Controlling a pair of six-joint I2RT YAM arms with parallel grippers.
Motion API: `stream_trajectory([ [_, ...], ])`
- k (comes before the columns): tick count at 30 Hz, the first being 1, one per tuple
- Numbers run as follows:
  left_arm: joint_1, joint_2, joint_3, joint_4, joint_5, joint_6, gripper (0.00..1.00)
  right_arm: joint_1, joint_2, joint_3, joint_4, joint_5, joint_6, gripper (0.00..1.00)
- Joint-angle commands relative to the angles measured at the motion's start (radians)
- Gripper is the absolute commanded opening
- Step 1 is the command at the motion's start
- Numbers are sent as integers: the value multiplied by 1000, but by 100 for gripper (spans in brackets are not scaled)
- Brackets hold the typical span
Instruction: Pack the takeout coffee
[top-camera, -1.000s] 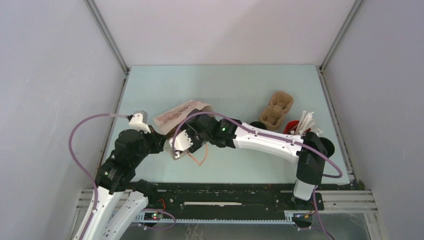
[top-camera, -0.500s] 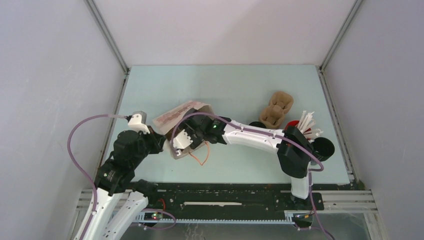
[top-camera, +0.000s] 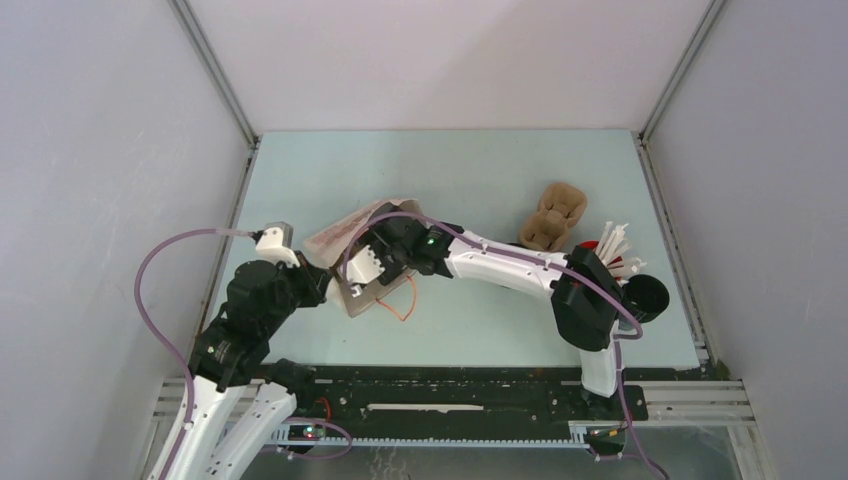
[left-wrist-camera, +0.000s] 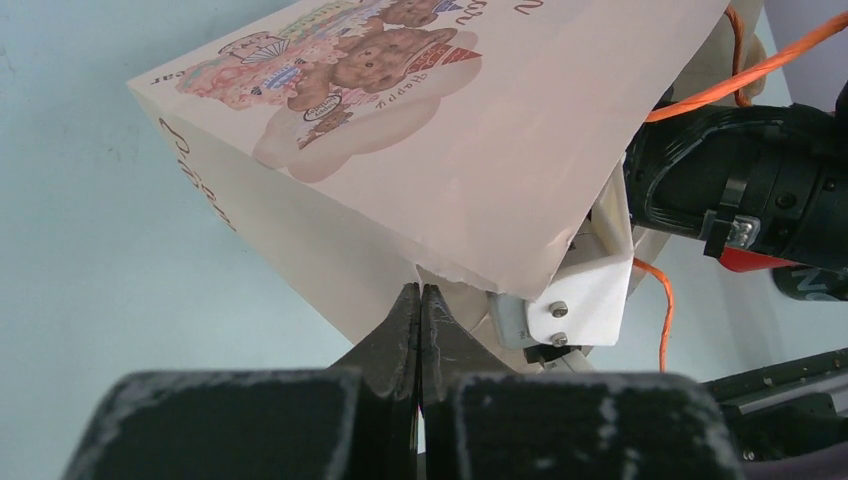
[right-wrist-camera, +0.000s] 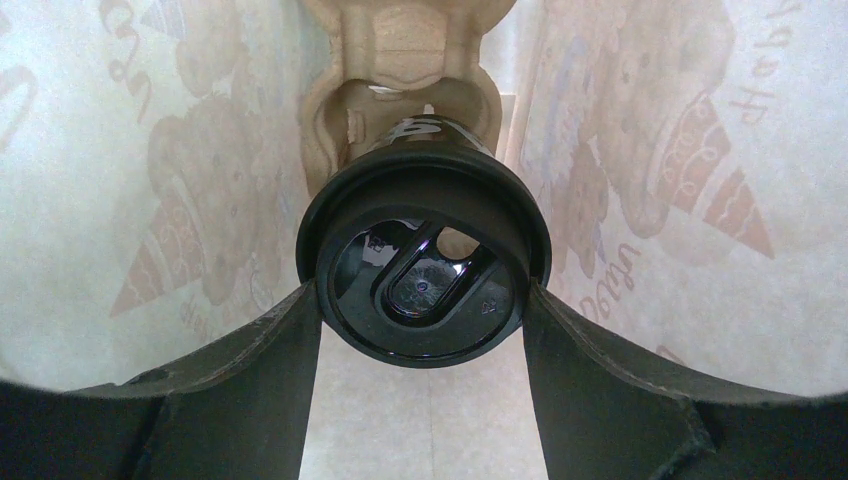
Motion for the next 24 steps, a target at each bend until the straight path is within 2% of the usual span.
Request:
stream_trajectory([
  [1,5,-3,-24,22,-11,-6,0,-11,3,47,20,-40,-19,0],
  [6,4,10,-16,39,-4,-10,0,5,-29,48,-75,-65,75,1],
  [13,4,69,-17,68,110,-24,0,97,-127,-28,-140,-50,225,2],
  [16,4,50,-38,79,143,-40,0,140,-161,-40,-166,-43,282,2],
  [20,3,9,-50,58,99,-58,0,145,-181,-80,-75,61,312,2],
  [24,3,25,-14,-8,53,-70,0,112,-173,-82,-18,124,274,3],
])
